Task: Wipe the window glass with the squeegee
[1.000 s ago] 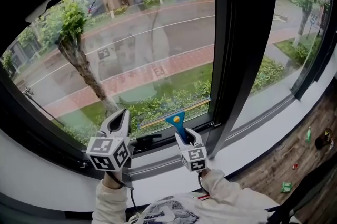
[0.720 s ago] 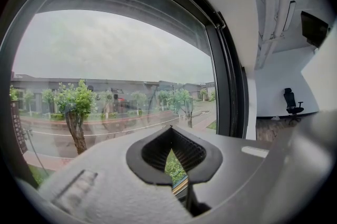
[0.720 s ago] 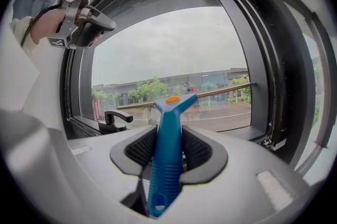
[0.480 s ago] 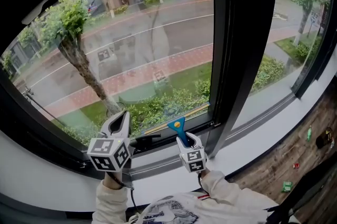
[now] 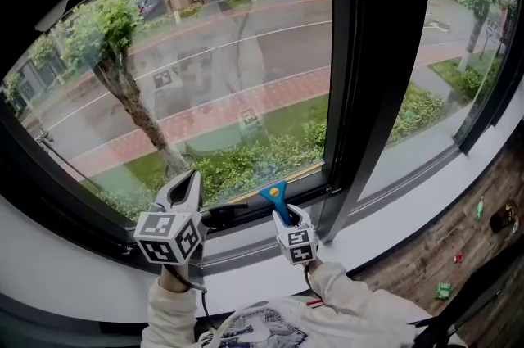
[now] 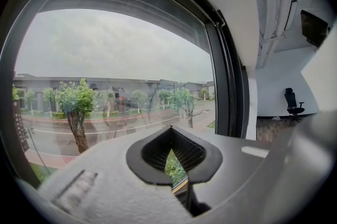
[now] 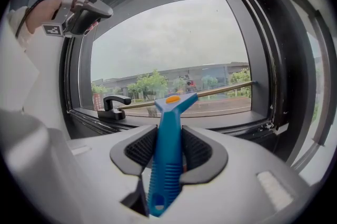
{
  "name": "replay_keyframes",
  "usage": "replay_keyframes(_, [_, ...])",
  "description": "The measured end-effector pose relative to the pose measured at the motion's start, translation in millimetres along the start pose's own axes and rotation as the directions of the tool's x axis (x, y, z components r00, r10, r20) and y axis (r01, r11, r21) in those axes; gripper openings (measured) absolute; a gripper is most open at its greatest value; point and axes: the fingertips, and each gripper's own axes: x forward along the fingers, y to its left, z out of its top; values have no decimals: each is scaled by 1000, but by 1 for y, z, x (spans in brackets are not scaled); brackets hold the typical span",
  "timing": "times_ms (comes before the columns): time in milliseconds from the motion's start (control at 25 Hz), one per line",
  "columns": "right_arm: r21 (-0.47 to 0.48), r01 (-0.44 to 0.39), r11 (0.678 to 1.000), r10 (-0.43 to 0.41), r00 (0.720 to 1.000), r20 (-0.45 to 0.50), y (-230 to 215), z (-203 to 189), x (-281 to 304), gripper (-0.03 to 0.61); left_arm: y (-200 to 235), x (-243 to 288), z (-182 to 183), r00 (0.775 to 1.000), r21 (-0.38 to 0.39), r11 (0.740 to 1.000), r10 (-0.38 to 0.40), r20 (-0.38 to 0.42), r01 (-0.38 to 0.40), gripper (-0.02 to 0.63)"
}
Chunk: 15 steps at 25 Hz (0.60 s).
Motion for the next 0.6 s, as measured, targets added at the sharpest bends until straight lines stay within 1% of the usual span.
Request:
replay_keyframes(200, [72, -8, 997, 10, 1000, -26, -1, -10, 4, 147, 1, -5, -1, 1000, 0, 1000, 16, -2, -16, 2])
replay_keyframes(400, [179, -27, 984, 38, 997, -64, -2, -24, 5, 147, 0, -11, -3, 1000, -2, 1000, 30, -3, -30, 2])
replay_keyframes(600, [243, -30, 970, 38, 999, -27, -3, -9, -3, 147, 3, -16, -9, 999, -15, 999, 50, -10, -50, 2])
